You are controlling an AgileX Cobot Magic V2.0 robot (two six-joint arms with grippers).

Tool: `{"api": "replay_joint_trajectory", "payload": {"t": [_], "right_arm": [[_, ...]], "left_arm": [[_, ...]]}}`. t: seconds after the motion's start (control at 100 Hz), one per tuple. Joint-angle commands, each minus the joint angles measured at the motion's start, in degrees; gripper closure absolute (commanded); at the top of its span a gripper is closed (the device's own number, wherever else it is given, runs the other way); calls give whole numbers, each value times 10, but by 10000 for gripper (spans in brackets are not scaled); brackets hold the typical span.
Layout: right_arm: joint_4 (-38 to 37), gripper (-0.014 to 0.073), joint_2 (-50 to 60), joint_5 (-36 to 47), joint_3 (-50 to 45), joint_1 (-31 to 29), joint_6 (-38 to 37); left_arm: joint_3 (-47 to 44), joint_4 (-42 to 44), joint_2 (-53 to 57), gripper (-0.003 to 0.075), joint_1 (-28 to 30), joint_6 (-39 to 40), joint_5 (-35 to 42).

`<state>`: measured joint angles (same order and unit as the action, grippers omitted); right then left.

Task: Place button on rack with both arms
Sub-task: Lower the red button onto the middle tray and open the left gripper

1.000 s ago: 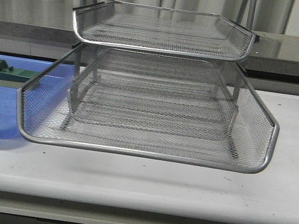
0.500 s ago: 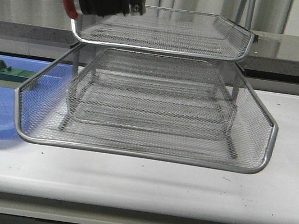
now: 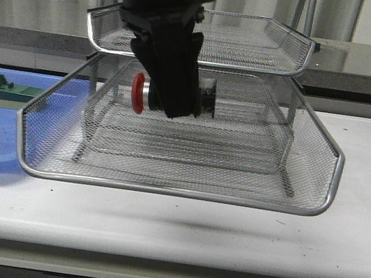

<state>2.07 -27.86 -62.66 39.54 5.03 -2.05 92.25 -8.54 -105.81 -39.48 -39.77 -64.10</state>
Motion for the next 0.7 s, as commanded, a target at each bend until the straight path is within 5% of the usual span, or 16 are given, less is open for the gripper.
{"api": "replay_joint_trajectory", "payload": {"t": [0.0,0.13,0.44,0.69], "right_arm": [[-5,662,-3,26,19,0,1],[-5,662,-3,26,19,0,1],[-5,662,-3,26,19,0,1],[-5,662,-3,26,19,0,1]], "left_arm": [[18,-12,22,735,-4,3,20],[18,-12,20,657,-4,3,21],[18,-12,20,253,-4,3,21],[18,-12,20,226,-4,3,24]]}}
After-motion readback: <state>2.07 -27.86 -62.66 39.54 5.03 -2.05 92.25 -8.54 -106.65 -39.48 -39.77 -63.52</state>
